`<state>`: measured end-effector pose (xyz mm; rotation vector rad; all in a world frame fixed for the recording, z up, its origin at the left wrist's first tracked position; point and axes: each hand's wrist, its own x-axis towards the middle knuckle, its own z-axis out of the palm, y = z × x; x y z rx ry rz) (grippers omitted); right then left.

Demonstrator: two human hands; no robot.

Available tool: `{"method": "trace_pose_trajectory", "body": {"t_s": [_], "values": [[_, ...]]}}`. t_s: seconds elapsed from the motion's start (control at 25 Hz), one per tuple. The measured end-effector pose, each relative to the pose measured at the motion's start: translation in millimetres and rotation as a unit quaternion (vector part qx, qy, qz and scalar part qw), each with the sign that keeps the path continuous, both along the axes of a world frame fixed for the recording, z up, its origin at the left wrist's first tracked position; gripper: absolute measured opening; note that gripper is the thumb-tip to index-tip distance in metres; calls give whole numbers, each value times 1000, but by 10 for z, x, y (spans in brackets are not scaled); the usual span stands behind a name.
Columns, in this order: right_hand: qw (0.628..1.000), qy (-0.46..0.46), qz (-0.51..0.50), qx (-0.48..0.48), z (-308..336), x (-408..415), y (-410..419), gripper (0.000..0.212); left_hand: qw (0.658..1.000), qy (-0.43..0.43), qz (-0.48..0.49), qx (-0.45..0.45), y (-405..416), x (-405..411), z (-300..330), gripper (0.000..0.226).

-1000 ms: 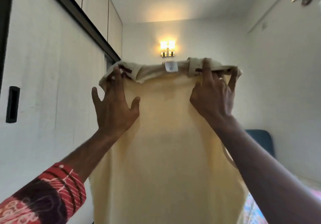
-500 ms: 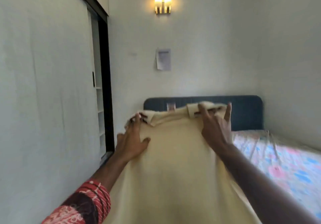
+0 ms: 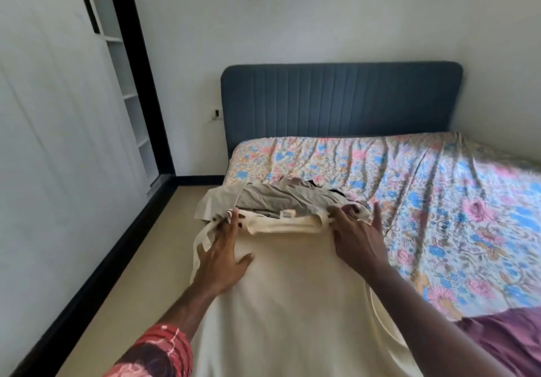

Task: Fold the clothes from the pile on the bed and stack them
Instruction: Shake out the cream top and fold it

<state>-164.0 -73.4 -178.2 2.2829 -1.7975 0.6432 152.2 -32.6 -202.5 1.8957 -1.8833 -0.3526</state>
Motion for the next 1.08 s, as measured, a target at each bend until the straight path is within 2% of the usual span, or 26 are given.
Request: {"method": "trace_pose_trajectory", "body": {"t_s": [0.08, 0.12, 0.16, 0.2, 0.28, 0.4, 0.48, 0.56, 0.6, 0.68, 0.76, 0.92, 1.0, 1.08], "values": [[971, -14, 10, 237, -136, -113, -292, 101, 990, 71, -30, 117, -319, 12, -247, 96], [952, -31, -5, 306, -241, -185, -379, 106, 984, 55, -41, 166, -381, -25, -363, 85], [946, -43, -26, 320, -376, -258, -429, 104, 979, 17, -42, 199, -425, -25, -513, 80], [948, -47, -52, 311, -501, -330, -472, 96, 976, -15, -45, 213, -486, -18, -661, 81], [964, -68, -102, 235, -589, -411, -532, 74, 977, -6, -36, 208, -519, 13, -820, 70], [963, -162, -182, 110, -537, -499, -492, 63, 980, 13, -7, 199, -532, 76, -920, 66], [953, -230, -186, 68, -506, -520, -269, 40, 981, -5, 11, 195, -426, 53, -928, 68], [952, -245, -161, 85, -546, -515, 144, 16, 984, -42, 24, 172, -212, 6, -924, 69], [956, -224, -152, 111, -601, -529, 383, 15, 985, -61, 16, 164, -91, -11, -951, 70], [964, -150, -159, 151, -764, -612, 847, 36, 985, -79, -3, 156, 185, 1, -1012, 70], [960, -130, -182, 169, -890, -742, 1161, 44, 984, -88, -14, 152, 374, 70, -1060, 73], [946, -178, -127, 238, -903, -987, 1428, 40, 981, -87, -1, 173, 717, 206, -1082, 72], [940, -244, -129, 201, -850, -1048, 1488, 29, 983, -65, 15, 169, 903, 267, -1102, 68], [920, -306, -175, 170, -758, -1055, 1550, 27, 987, -2, 46, 153, 1067, 331, -1109, 68]]}}
